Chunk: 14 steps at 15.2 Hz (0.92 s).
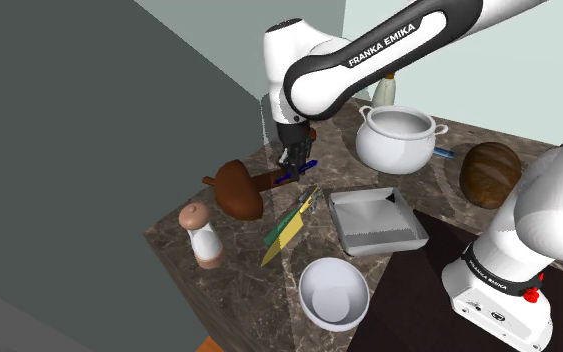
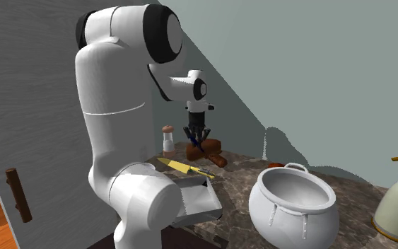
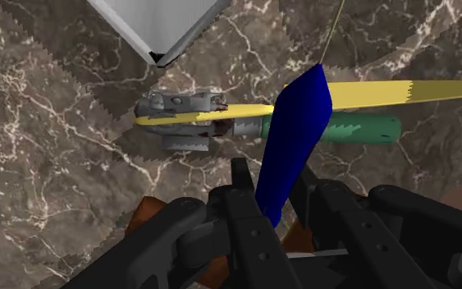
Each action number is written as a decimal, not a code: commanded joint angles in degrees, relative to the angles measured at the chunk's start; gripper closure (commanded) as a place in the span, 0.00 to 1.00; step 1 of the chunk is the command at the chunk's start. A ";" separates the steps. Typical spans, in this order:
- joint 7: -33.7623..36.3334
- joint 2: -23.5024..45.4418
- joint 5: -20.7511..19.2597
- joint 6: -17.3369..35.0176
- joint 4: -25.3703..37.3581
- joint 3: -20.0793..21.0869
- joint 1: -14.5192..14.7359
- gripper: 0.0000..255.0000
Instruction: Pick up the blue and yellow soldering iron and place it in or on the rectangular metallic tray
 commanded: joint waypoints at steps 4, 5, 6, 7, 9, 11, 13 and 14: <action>-4.30 -11.27 3.41 0.79 -11.65 -1.75 -0.04 1.00; -5.18 -13.63 3.95 0.68 -13.85 -2.25 0.06 1.00; -6.04 -16.01 4.43 0.48 -16.00 -2.78 0.18 1.00; -6.88 -18.43 4.84 0.19 -18.12 -3.32 0.31 1.00; -8.48 -23.38 5.44 -0.67 -22.21 -4.50 0.59 1.00; -9.99 -28.54 5.74 -1.93 -26.13 -5.77 0.85 1.00; -11.43 -33.94 5.72 -3.64 -29.87 -7.11 1.03 1.00; -12.13 -36.75 5.58 -4.67 -31.66 -7.81 1.07 1.00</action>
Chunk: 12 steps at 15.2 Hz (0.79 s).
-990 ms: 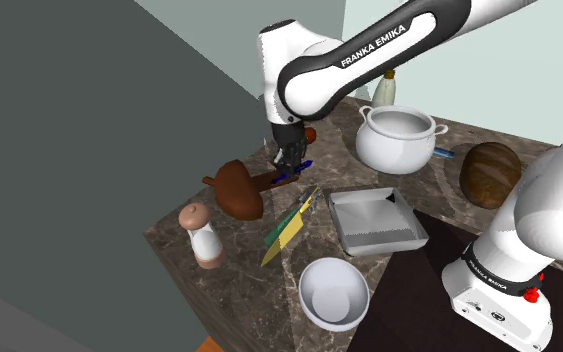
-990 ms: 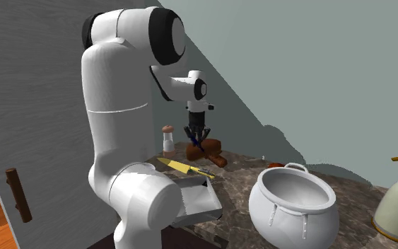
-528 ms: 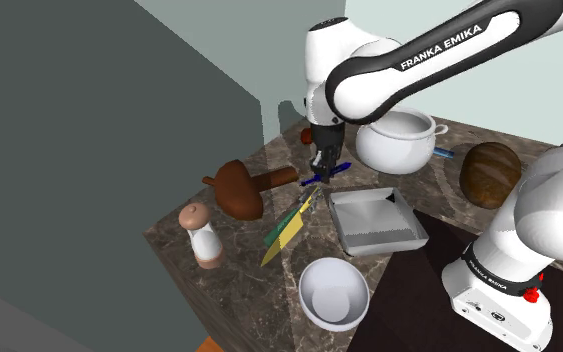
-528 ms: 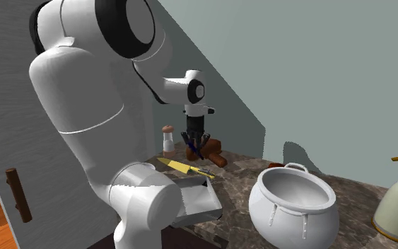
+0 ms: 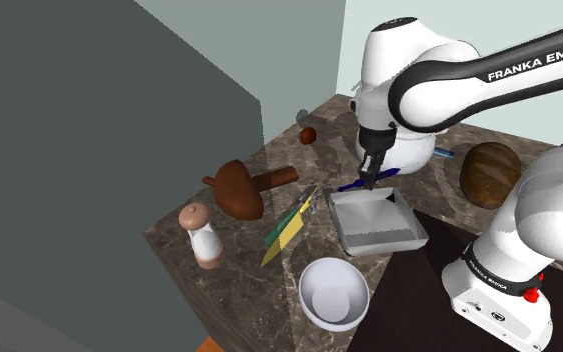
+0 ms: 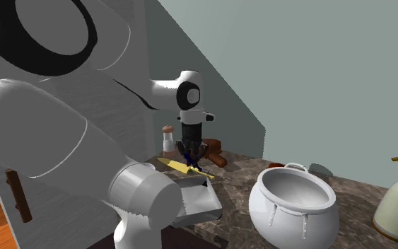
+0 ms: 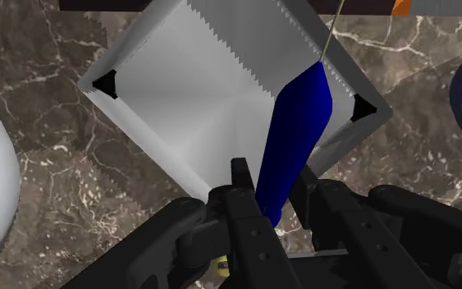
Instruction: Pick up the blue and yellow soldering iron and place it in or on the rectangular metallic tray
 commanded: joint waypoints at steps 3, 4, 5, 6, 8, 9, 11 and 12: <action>-1.59 -6.41 -0.27 -1.78 -4.69 -1.52 0.13 1.00; -1.56 -6.02 -0.18 -0.81 -5.27 -1.42 0.15 1.00; -1.54 -5.58 -0.10 0.18 -5.83 -1.31 0.17 1.00; -1.51 -5.13 -0.02 1.19 -6.38 -1.20 0.19 1.00; -1.46 -4.13 0.14 3.24 -7.44 -0.97 0.22 1.00; -1.43 -3.59 0.22 4.29 -7.95 -0.86 0.23 1.00; -1.37 -2.41 0.37 6.44 -8.93 -0.62 0.24 1.00; -1.33 -1.78 0.45 7.54 -9.40 -0.50 0.24 1.00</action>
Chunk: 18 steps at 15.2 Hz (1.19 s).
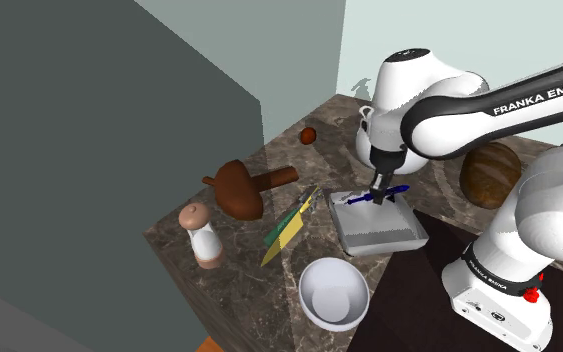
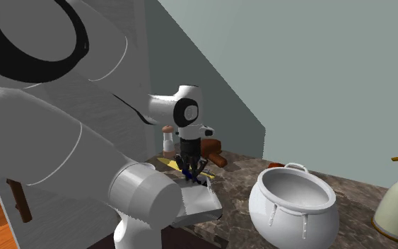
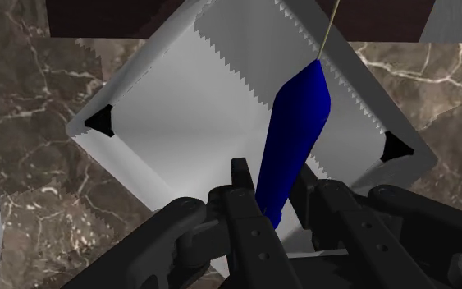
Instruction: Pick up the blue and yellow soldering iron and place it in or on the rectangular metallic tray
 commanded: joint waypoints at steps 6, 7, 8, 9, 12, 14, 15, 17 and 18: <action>0.18 4.03 0.32 6.24 -2.19 0.65 -0.10 1.00; 0.18 4.04 0.31 6.24 -2.18 0.66 -0.10 1.00; 0.18 4.04 0.31 6.24 -2.18 0.66 -0.10 1.00; 0.18 4.04 0.31 6.24 -2.18 0.66 -0.10 1.00; 0.18 4.04 0.31 6.24 -2.18 0.66 -0.10 1.00; 0.18 4.04 0.31 6.24 -2.18 0.66 -0.10 0.00; 0.18 4.04 0.31 6.24 -2.18 0.66 -0.10 0.00; 0.18 4.04 0.31 6.24 -2.18 0.66 -0.10 0.00; 0.18 4.04 0.31 6.24 -2.18 0.66 -0.10 0.00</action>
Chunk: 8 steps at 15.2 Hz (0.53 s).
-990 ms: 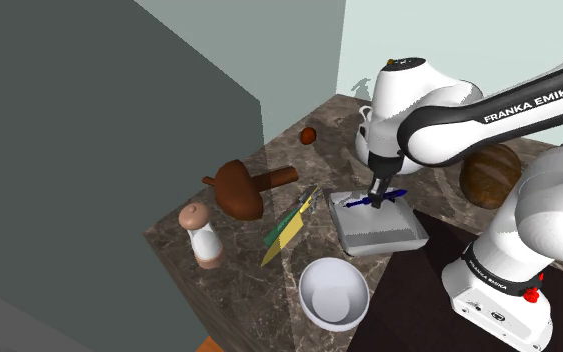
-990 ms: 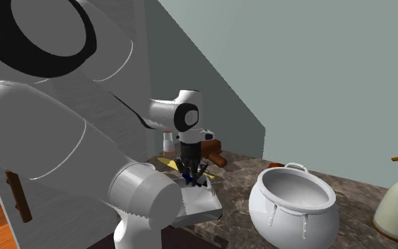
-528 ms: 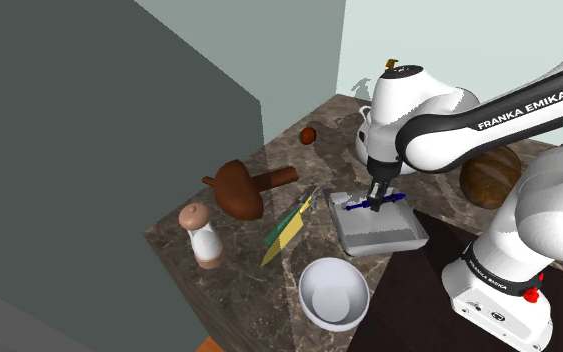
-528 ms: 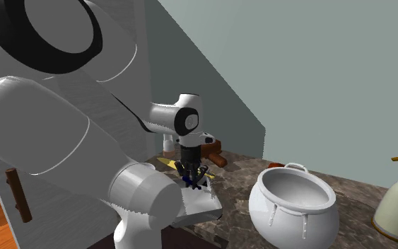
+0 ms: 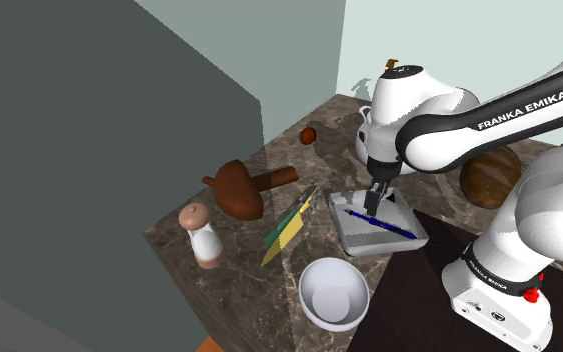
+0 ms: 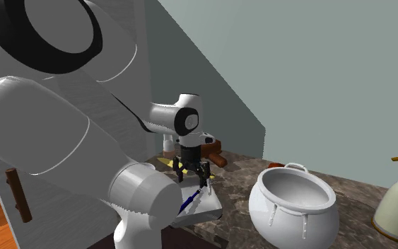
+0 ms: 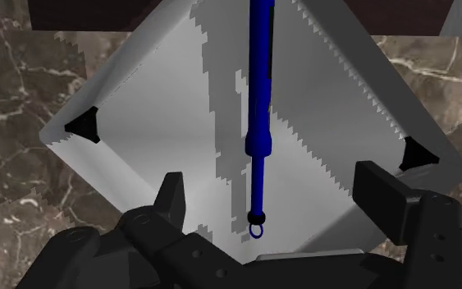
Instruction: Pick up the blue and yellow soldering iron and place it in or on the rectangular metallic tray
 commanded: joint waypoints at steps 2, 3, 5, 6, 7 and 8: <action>-0.05 -3.01 -0.29 -5.48 2.49 -0.48 0.04 0.00; -0.07 -4.22 -0.45 -8.05 3.86 -0.70 0.02 0.00; -0.08 -5.05 -0.58 -10.01 5.00 -0.87 0.00 0.00; -0.08 -5.07 -0.58 -10.02 4.99 -0.87 0.00 0.00; -0.08 -5.05 -0.58 -10.01 4.99 -0.87 0.00 0.00; -0.08 -5.05 -0.58 -10.01 5.00 -0.87 0.00 0.00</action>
